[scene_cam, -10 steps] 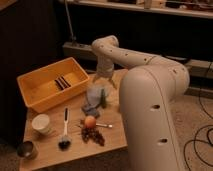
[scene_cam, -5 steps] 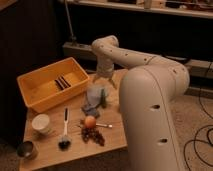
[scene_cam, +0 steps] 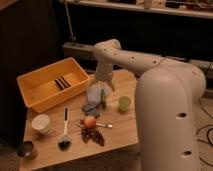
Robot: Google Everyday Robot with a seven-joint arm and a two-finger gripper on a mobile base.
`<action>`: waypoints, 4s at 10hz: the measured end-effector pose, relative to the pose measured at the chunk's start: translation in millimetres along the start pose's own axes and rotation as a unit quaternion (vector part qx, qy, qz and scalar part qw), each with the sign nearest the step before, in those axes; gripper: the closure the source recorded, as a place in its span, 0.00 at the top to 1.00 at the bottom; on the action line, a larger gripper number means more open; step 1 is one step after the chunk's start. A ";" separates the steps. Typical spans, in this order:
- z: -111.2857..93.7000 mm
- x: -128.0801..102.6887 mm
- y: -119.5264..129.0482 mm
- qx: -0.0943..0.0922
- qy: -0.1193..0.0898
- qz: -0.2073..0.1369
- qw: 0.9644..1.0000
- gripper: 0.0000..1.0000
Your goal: Place sponge in plastic cup
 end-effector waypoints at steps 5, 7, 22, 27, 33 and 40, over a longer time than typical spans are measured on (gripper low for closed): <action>4.2 47.7 27.4 -0.026 0.004 -0.157 0.987 0.80; 3.6 46.0 22.7 -0.024 0.003 -0.154 0.988 0.80; 114.0 81.2 45.0 -0.052 0.061 -0.219 0.972 0.80; 135.1 82.5 39.3 -0.046 0.064 -0.210 0.974 0.80; 155.4 75.3 24.3 -0.040 0.070 -0.198 0.977 0.37; 136.3 71.7 32.6 -0.039 0.058 -0.203 0.977 0.11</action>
